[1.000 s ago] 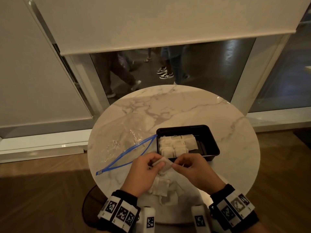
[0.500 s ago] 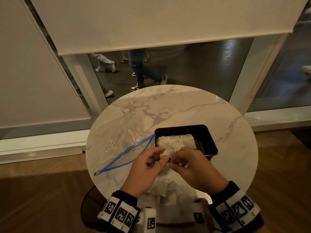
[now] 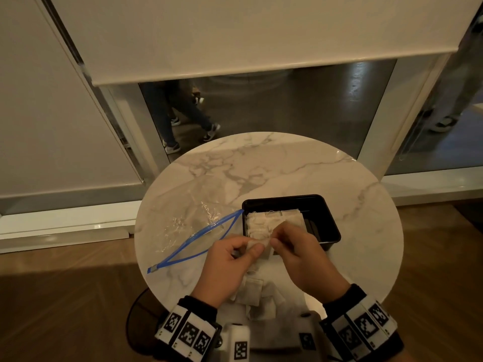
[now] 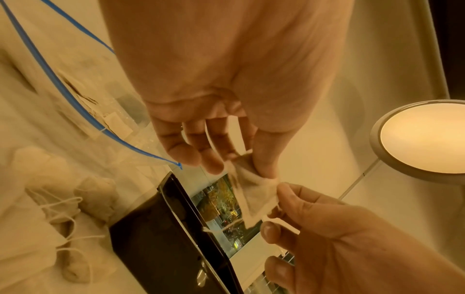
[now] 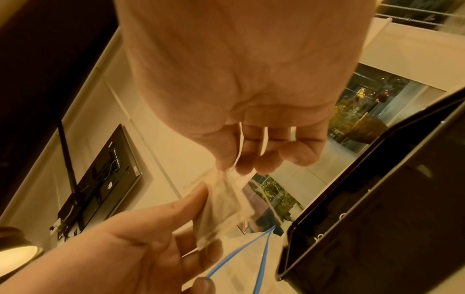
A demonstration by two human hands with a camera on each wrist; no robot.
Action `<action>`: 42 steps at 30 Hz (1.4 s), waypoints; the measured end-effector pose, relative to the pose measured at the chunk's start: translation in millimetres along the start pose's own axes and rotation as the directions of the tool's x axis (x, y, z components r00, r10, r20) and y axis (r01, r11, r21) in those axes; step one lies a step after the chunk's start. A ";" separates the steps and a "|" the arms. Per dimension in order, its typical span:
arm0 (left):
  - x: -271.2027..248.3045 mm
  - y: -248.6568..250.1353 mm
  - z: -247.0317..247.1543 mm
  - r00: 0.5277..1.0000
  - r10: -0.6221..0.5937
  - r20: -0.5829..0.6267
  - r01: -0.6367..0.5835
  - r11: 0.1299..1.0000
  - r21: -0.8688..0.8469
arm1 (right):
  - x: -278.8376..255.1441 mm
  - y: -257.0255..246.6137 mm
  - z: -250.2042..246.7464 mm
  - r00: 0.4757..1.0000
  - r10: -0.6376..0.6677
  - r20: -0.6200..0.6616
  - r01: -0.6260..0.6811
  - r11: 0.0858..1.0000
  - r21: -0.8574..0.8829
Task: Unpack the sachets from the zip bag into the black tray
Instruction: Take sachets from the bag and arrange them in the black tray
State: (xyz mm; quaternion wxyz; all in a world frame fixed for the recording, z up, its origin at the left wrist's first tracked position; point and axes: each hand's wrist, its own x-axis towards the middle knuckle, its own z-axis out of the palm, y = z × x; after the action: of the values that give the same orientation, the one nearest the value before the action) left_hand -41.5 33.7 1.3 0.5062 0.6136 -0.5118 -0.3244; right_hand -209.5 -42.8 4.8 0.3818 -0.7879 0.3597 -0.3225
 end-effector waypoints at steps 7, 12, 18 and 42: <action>1.1 3.0 2.2 0.999 -0.012 -0.052 0.010 0.999 -0.052 | -0.4 -3.1 -8.5 0.997 0.070 0.028 -0.074 0.983 0.166; 4.8 2.0 5.2 0.997 -0.039 -0.069 0.035 0.998 -0.059 | 0.1 6.2 -7.1 0.986 0.136 0.097 -0.152 0.971 0.185; 12.8 -3.1 3.9 0.993 -0.074 -0.093 0.084 0.991 0.106 | 10.7 20.1 -25.8 0.960 0.277 -0.036 -0.276 0.961 0.033; 24.5 -35.9 28.5 0.995 -0.088 -0.044 0.098 0.866 0.490 | 95.6 65.6 -51.4 0.741 0.670 -0.051 -0.569 0.585 -0.578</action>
State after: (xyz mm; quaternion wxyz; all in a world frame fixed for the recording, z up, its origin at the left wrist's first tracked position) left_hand -50.3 0.8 -37.9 0.3223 0.7493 -0.5422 -0.2016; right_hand -219.8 -169.1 -1.8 0.2520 -0.7117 0.6554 0.0209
